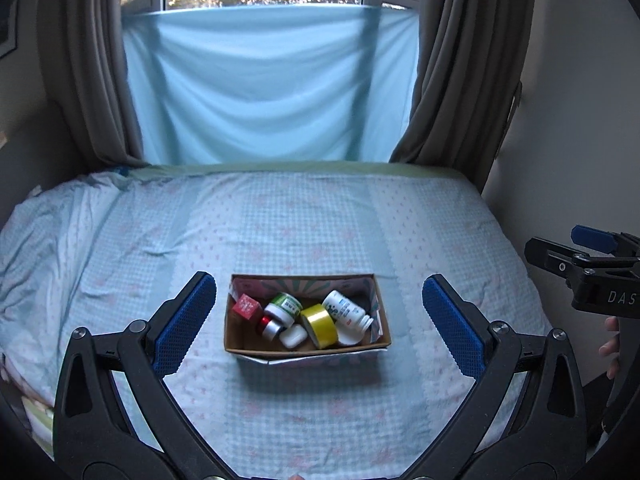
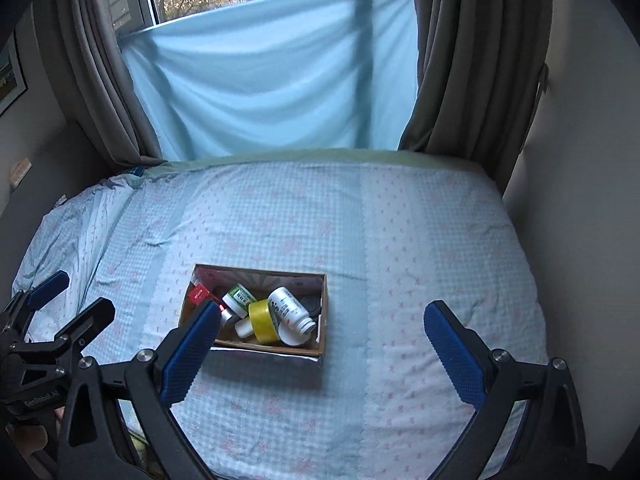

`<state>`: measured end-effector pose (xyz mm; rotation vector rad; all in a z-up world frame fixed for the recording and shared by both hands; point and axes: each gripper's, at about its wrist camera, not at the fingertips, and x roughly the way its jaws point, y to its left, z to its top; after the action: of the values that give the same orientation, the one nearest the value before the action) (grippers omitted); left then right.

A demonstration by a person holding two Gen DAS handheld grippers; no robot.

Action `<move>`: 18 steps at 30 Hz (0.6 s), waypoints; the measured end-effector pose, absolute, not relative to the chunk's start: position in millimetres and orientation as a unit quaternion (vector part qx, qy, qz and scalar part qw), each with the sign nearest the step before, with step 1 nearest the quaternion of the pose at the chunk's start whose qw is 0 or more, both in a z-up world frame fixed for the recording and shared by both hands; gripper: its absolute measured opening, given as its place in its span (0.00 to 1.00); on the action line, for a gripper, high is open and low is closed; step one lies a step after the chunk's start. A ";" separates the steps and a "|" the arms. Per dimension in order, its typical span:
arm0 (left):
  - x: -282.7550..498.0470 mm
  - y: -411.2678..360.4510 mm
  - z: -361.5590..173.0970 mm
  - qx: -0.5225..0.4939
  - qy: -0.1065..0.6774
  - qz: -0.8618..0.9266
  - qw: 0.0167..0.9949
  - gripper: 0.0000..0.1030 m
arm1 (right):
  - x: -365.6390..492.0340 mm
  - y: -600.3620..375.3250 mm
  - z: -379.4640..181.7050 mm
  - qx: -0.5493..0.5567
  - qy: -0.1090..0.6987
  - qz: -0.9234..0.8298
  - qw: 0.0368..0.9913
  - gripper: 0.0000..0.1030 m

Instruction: Organize rigid objects

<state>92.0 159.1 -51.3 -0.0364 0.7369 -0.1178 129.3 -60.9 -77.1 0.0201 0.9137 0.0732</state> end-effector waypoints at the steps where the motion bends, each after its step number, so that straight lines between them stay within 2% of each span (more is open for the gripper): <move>1: 85.9 156.0 -45.2 -0.017 0.352 -0.053 0.934 1.00 | 123.2 -64.1 -69.8 0.008 0.431 0.032 0.902 0.98; 9: 47.3 137.7 -20.8 -0.014 0.295 -0.046 0.954 1.00 | 71.8 -85.1 -45.1 -0.002 0.368 0.007 0.930 0.98; 18: 34.8 118.2 -15.5 -0.002 0.276 -0.045 0.960 1.00 | 61.5 -101.4 -47.2 -0.003 0.352 -0.008 0.936 0.98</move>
<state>34.8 118.2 -15.5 -0.0033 0.5594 -0.0919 61.5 -101.4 -47.2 -0.0059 0.7184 -0.0168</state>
